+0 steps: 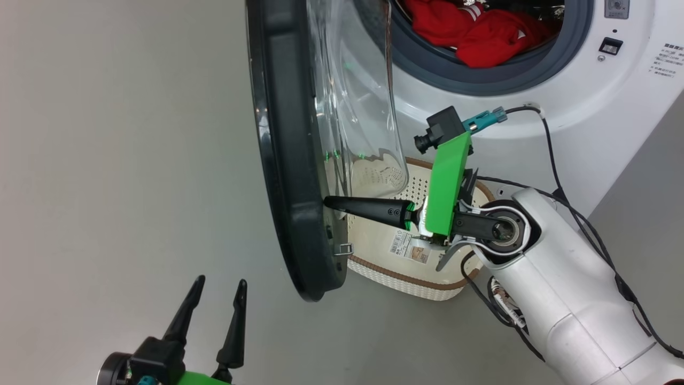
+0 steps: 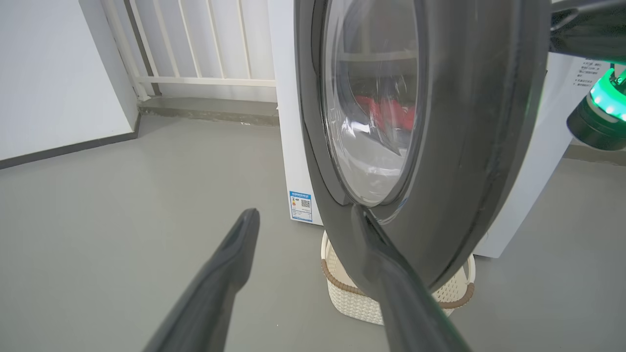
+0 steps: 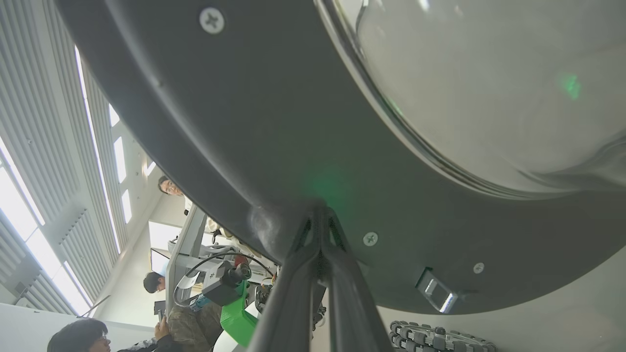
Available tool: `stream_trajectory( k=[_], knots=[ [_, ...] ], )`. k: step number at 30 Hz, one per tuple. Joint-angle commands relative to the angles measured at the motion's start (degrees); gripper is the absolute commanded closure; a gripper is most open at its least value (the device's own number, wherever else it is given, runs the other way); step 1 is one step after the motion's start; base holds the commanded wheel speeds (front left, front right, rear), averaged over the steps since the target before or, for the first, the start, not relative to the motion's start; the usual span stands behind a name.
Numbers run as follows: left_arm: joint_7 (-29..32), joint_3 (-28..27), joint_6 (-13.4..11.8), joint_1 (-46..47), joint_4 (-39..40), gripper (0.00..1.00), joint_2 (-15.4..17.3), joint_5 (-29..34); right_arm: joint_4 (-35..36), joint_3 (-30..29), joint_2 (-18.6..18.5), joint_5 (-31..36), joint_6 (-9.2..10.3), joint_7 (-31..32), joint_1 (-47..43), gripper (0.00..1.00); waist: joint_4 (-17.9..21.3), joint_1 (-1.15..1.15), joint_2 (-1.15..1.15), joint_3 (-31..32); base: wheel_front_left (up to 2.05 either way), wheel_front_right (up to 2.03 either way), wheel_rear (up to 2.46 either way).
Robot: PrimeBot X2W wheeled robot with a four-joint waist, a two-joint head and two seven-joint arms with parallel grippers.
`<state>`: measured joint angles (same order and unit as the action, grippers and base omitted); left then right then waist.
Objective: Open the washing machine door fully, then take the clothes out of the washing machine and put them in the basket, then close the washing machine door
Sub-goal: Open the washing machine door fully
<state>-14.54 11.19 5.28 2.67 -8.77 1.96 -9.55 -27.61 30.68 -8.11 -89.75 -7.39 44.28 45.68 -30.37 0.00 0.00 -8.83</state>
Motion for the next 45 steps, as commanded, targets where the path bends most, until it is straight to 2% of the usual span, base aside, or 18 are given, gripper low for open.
stream_trajectory(
  k=[1,13,15,16,17,24,31,37,38,42,45],
  knots=[
    [-0.46,-2.18,-0.36,0.52,1.29,0.00,0.92,-0.28,1.61,0.73,2.34,-0.14,-0.10,-0.03,-0.12,1.00,-0.06,0.00,0.00,-0.02,0.00,0.00,0.00],
    [-0.46,-2.67,-0.52,0.31,1.34,0.00,0.92,-0.30,1.44,1.04,2.45,0.15,-0.10,-0.57,-0.39,1.00,0.11,0.00,0.00,0.37,0.00,0.00,0.00],
    [-0.46,-2.65,-0.39,0.32,1.03,0.00,0.92,-0.26,1.58,0.88,1.78,0.45,-0.10,-1.03,-0.92,0.52,0.29,0.00,0.00,0.66,0.00,0.00,0.00],
    [-0.46,-2.70,-0.33,0.32,0.92,0.00,0.92,-0.22,1.75,0.80,1.44,0.67,-0.10,-1.43,-1.21,0.09,0.52,0.00,0.00,0.81,0.00,0.00,0.00],
    [-0.46,-2.78,-0.28,0.30,0.83,0.00,0.92,-0.16,1.86,0.78,1.10,0.82,-0.10,-1.68,-1.54,0.00,0.77,0.00,0.00,0.93,0.00,0.00,0.00],
    [-0.46,-3.23,-0.08,0.16,0.84,0.00,0.92,0.06,2.39,0.93,-1.87,2.19,-0.10,-3.75,-4.17,0.00,2.40,0.00,0.00,1.41,0.00,0.00,0.00],
    [-0.46,-4.61,-0.04,-0.63,0.79,0.00,0.92,0.62,1.20,1.77,-4.98,5.33,-0.10,-9.49,-6.50,0.00,4.30,0.00,0.00,2.49,0.00,0.00,0.00],
    [-0.46,-6.45,0.05,-1.97,0.99,0.00,0.92,1.02,-2.91,3.13,-8.44,9.76,-0.10,-18.27,-9.52,0.00,5.86,0.00,0.00,3.56,0.00,0.00,0.00],
    [-0.46,-7.10,0.11,-2.43,0.99,0.00,0.92,1.23,-4.36,4.17,-9.46,11.87,-0.10,-21.79,-10.25,0.00,6.40,0.00,0.00,3.85,0.00,0.00,0.00],
    [-0.46,-8.34,0.29,-3.06,0.92,0.00,0.92,1.12,-6.03,6.98,-11.16,15.69,-0.10,-28.99,-11.73,0.00,7.34,0.00,0.00,4.30,0.00,0.00,0.00],
    [-0.46,-8.93,0.38,-3.26,0.90,0.00,0.92,1.15,-6.11,9.38,-12.07,17.80,-0.10,-32.08,-12.54,0.00,7.88,0.00,0.00,4.56,0.00,0.00,0.00]
  ],
)
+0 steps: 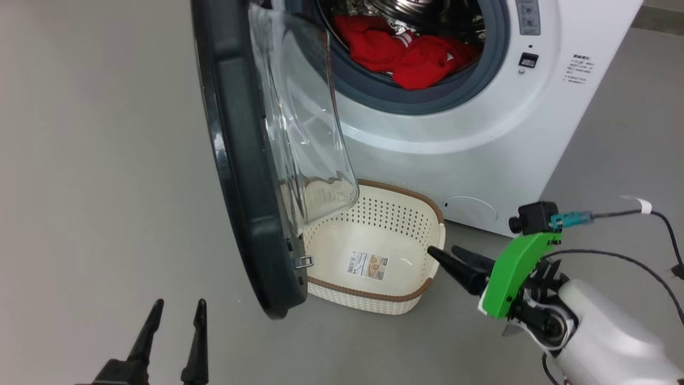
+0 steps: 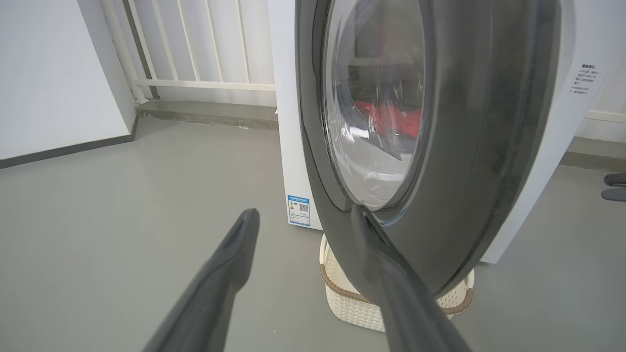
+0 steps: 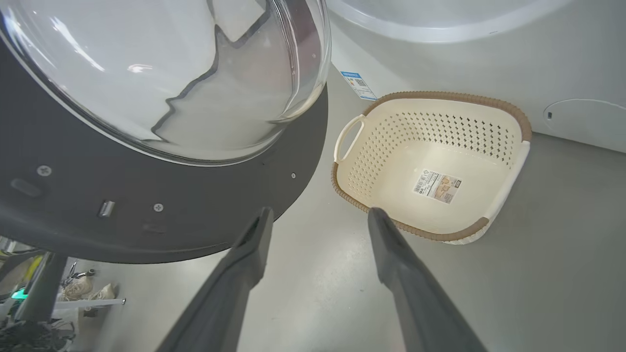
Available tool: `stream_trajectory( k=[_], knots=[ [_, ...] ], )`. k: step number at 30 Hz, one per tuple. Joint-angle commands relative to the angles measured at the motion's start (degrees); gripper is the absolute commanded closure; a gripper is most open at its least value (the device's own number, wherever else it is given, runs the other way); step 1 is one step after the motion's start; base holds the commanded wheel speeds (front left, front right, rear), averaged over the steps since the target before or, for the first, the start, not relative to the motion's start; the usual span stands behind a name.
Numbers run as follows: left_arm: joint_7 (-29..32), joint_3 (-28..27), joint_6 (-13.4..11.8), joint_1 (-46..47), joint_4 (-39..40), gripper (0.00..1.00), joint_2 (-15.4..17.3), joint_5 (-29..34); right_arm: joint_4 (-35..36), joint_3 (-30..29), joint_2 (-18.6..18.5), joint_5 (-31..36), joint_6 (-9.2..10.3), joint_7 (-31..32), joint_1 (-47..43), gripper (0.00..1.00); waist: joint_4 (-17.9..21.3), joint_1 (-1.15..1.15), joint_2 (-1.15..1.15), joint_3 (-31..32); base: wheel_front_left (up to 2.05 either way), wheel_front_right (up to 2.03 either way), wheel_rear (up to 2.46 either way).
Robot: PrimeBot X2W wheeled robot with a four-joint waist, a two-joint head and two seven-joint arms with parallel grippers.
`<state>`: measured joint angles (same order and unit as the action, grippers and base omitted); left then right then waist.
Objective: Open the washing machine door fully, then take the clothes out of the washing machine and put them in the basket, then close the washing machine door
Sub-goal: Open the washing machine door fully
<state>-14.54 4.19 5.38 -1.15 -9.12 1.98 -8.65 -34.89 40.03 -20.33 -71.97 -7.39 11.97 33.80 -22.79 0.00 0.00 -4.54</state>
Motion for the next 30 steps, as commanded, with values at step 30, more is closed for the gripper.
stream_trajectory(
  k=[30],
  knots=[
    [-0.46,-3.69,0.70,0.00,0.20,0.00,0.89,0.45,9.75,-18.99,2.93,41.40,-0.10,-26.96,-17.64,0.00,2.10,0.00,0.00,1.05,0.00,0.00,0.00]
  ],
)
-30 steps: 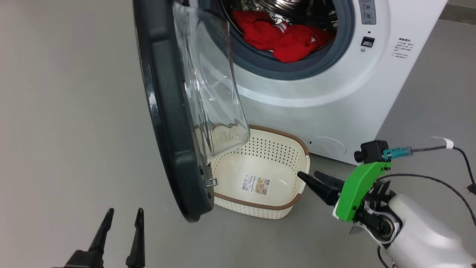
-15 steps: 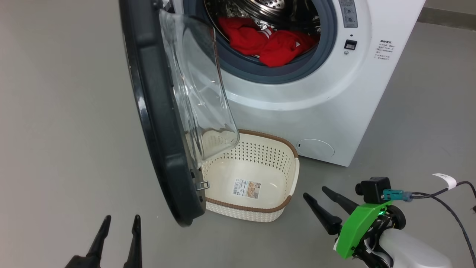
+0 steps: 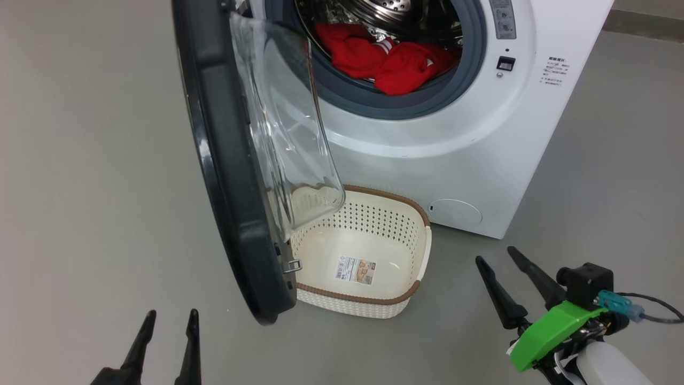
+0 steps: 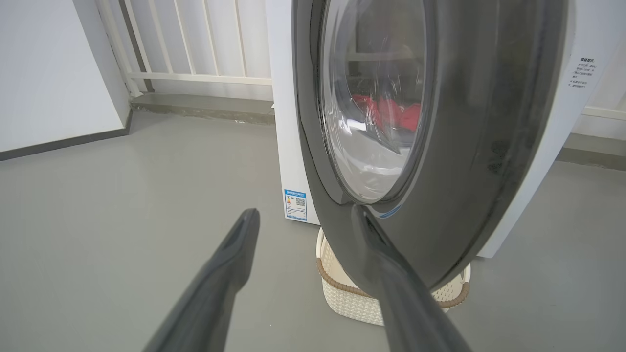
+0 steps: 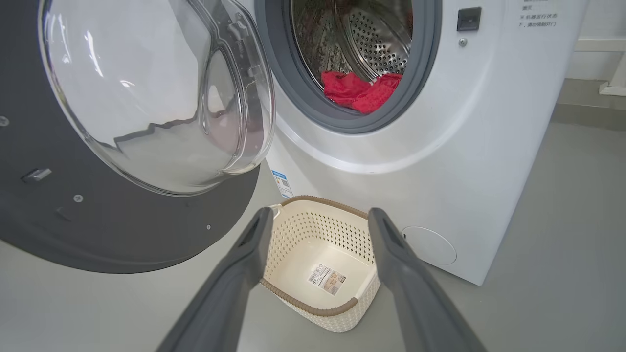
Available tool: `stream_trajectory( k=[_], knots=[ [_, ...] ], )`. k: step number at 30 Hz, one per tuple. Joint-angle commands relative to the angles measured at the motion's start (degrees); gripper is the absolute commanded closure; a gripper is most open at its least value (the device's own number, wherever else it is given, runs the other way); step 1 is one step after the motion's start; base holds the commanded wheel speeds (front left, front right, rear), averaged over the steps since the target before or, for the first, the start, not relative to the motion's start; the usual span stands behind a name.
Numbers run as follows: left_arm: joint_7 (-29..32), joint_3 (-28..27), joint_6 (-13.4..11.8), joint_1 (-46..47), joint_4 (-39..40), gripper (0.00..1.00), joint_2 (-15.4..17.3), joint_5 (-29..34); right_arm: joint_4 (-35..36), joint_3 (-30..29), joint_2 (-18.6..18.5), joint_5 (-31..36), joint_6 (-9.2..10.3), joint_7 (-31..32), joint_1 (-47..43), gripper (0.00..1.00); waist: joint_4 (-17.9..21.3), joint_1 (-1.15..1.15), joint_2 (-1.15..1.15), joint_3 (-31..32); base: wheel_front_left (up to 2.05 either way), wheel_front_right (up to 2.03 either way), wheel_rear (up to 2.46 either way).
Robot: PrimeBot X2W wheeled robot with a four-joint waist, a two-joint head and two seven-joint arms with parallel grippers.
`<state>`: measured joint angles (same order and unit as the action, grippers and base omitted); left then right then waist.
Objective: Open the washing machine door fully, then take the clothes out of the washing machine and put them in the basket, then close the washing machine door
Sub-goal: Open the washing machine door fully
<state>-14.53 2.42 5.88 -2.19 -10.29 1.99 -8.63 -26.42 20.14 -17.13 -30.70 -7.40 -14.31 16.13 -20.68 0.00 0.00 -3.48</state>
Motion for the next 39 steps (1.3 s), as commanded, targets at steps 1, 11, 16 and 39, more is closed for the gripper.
stream_trajectory(
  k=[1,11,16,39],
  knots=[
    [-0.47,-1.90,0.19,1.06,1.43,0.00,0.88,0.45,2.59,-0.87,0.33,2.24,-0.09,-0.68,-0.98,0.00,-0.06,0.00,0.00,0.02,0.00,0.00,0.00],
    [-0.47,-1.51,0.01,0.69,1.63,0.00,0.88,0.46,8.36,-12.42,6.13,12.85,-0.09,-0.68,-9.11,0.00,-0.61,0.00,0.00,0.55,0.00,0.00,0.00],
    [-0.47,-1.12,-0.15,0.63,1.41,0.00,0.88,0.23,8.31,-13.45,7.21,14.02,-0.09,-0.68,-10.24,0.00,-0.72,0.00,0.00,0.59,0.00,0.00,0.00],
    [-0.47,-3.26,-2.34,6.14,22.56,1.00,0.88,-8.23,7.89,-14.39,7.45,14.56,-0.09,-0.69,-10.66,0.00,-1.28,0.00,0.00,1.51,0.00,0.00,0.00]
  ],
)
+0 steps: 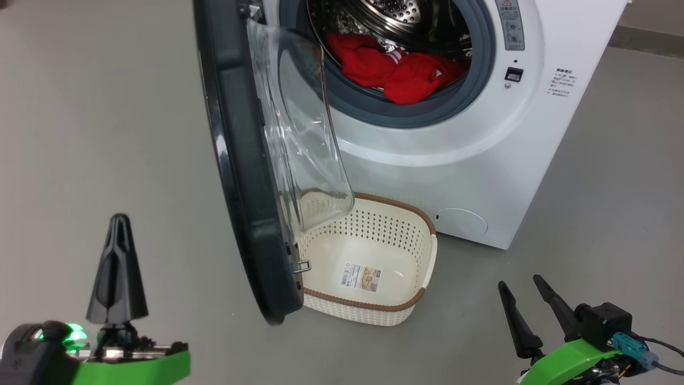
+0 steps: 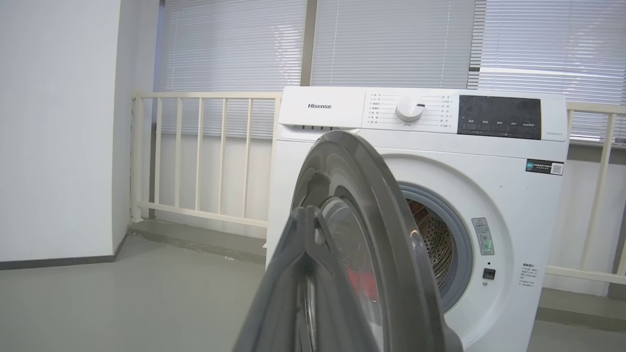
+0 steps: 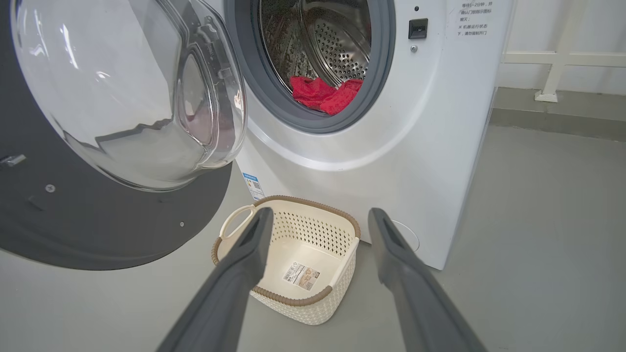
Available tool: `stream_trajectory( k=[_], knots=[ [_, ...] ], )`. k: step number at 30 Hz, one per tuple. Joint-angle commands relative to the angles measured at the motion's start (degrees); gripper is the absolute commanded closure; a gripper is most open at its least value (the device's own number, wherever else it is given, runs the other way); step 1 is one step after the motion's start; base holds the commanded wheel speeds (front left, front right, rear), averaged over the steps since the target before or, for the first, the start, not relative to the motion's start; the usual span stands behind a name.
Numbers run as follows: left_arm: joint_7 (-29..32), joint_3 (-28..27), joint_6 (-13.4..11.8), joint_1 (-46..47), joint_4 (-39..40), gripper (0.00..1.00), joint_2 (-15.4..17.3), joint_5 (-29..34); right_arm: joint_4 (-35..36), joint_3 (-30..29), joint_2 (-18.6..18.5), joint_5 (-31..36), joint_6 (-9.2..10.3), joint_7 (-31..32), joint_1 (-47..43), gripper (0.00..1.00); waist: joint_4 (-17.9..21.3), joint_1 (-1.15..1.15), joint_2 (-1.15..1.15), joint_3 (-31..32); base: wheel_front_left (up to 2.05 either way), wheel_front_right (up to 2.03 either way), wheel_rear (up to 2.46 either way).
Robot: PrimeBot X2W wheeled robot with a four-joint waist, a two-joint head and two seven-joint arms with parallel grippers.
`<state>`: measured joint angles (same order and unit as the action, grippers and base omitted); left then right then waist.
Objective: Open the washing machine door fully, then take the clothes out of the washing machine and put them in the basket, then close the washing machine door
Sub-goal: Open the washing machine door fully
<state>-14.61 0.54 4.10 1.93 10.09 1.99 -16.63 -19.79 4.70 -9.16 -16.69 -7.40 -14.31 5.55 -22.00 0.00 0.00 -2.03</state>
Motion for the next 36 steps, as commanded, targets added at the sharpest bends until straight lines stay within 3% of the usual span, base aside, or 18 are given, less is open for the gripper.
stream_trajectory(
  k=[1,5,9,18,36],
  knots=[
    [-0.39,-0.53,-0.71,2.14,4.22,1.00,0.88,-0.07,1.26,1.04,-0.51,0.57,-0.09,-0.69,-0.08,0.00,0.10,0.00,0.00,0.11,0.00,0.00,0.00],
    [-0.39,4.39,-1.08,2.14,10.83,1.00,0.88,0.09,1.27,0.96,-0.33,0.15,-0.09,-0.69,-0.11,0.00,0.39,0.00,0.00,0.28,0.00,0.00,0.00],
    [-0.39,11.53,-0.03,0.81,12.36,1.00,0.88,0.98,1.27,1.04,-0.34,0.08,-0.09,-0.69,-0.12,0.00,0.59,0.00,0.00,0.31,0.00,0.00,0.00],
    [-0.39,21.94,1.36,-0.36,0.23,1.00,0.88,-2.67,0.86,2.38,-0.46,-0.79,-0.09,-0.69,0.19,0.00,1.07,0.00,0.00,0.01,0.00,0.00,0.00],
    [-0.39,22.57,1.58,7.44,-18.12,1.00,0.88,-6.69,1.22,1.27,-0.75,-0.57,-0.09,-0.69,0.76,0.00,1.99,0.00,0.00,-1.10,0.00,0.00,0.00]
  ],
)
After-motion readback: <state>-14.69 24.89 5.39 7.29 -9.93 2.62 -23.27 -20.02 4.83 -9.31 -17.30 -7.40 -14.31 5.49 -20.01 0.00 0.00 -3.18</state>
